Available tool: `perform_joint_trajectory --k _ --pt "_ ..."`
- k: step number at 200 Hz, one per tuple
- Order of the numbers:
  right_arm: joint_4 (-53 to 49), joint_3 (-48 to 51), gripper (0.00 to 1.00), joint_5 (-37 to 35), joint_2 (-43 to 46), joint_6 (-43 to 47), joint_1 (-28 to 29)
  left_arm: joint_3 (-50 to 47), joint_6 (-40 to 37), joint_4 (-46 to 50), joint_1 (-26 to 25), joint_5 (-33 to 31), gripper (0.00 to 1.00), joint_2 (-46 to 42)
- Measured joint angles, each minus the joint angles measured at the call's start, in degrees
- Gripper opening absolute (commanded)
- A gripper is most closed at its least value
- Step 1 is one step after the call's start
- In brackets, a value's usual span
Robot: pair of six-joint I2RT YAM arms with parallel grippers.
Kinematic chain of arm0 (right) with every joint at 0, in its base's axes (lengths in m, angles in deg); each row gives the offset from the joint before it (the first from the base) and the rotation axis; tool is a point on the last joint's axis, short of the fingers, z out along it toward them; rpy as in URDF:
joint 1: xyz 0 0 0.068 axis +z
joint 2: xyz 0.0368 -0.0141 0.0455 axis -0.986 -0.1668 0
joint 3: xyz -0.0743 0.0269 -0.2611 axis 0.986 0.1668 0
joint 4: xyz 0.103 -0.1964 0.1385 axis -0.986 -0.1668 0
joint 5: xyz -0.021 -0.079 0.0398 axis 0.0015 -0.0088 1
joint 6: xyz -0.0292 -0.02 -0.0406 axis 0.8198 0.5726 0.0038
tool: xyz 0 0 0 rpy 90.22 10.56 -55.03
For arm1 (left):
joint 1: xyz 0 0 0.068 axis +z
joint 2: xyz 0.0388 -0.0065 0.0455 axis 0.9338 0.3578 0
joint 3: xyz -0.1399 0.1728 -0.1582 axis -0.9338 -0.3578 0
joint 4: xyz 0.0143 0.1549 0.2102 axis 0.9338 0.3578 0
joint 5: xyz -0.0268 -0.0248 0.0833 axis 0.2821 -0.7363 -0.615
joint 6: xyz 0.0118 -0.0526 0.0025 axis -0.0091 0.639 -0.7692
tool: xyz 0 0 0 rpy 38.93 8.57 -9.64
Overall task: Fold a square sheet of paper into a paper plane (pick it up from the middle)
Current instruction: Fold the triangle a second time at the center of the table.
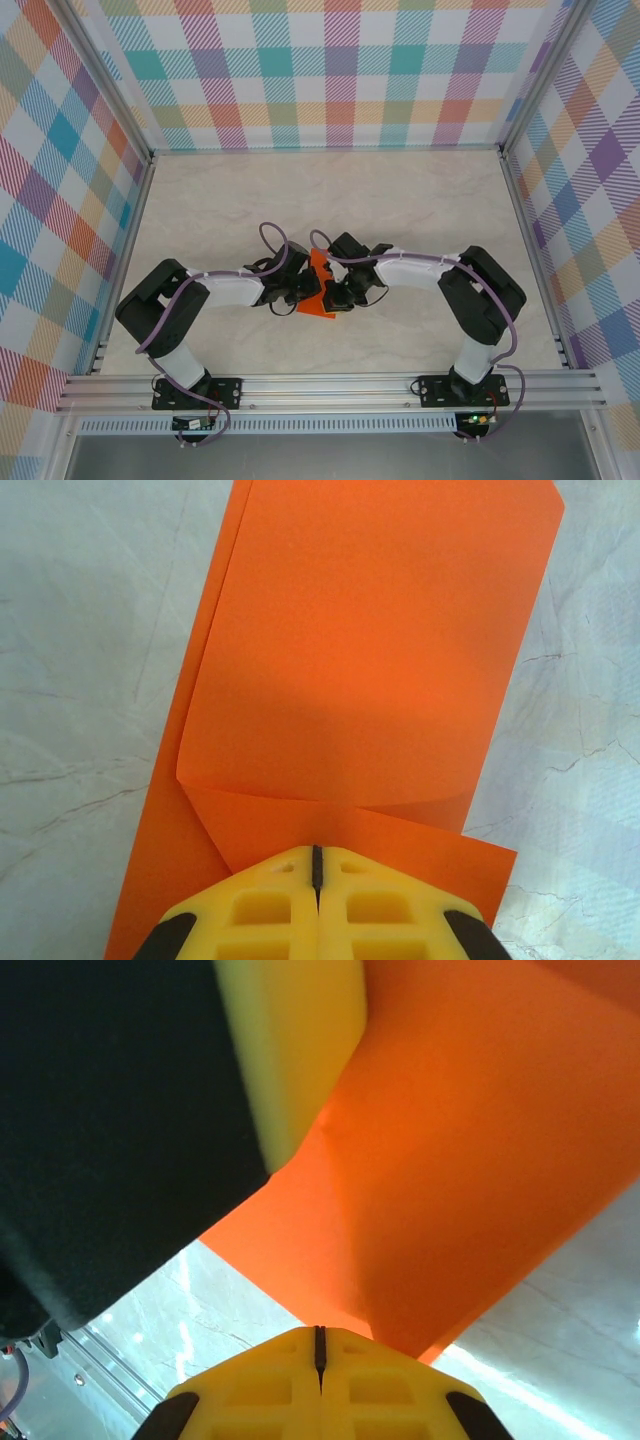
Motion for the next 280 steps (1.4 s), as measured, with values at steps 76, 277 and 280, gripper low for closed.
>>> perform_joint_trajectory --k 76,277,280 --pt "-0.92 -0.92 0.0 -3.32 -1.38 -1.03 0.76 0.0 0.61 0.11 -0.02 -0.04 0.0 -0.07" --pt "2.1 4.15 0.0 -3.39 0.7 0.2 -0.17 0.31 0.66 0.83 -0.22 -1.62 0.0 -0.07" --pt "2.1 4.61 0.0 -3.3 1.11 0.33 -0.17 0.31 0.66 0.83 -0.22 -1.62 0.0 -0.07"
